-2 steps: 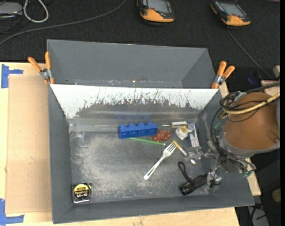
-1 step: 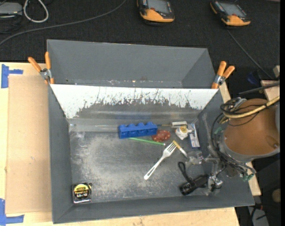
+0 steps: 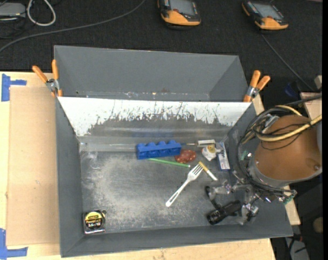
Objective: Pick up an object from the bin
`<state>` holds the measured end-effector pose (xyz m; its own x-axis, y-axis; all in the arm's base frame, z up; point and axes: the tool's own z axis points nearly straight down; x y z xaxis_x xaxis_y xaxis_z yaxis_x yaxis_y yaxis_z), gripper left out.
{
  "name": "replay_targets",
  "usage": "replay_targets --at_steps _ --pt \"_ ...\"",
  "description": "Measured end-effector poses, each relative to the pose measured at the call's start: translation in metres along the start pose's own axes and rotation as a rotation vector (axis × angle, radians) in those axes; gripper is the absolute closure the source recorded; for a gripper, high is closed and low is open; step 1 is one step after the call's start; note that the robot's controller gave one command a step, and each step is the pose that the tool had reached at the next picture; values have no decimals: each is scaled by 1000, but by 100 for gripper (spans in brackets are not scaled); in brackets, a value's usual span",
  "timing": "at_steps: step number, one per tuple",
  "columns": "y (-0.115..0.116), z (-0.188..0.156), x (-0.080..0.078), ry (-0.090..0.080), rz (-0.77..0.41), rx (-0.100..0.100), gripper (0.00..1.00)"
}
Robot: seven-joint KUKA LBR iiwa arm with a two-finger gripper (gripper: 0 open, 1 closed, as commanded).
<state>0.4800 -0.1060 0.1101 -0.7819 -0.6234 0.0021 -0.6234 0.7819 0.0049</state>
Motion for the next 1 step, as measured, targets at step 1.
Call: replay_targets --at_steps 1 --pt "-10 28 0 0 48 -1 0"
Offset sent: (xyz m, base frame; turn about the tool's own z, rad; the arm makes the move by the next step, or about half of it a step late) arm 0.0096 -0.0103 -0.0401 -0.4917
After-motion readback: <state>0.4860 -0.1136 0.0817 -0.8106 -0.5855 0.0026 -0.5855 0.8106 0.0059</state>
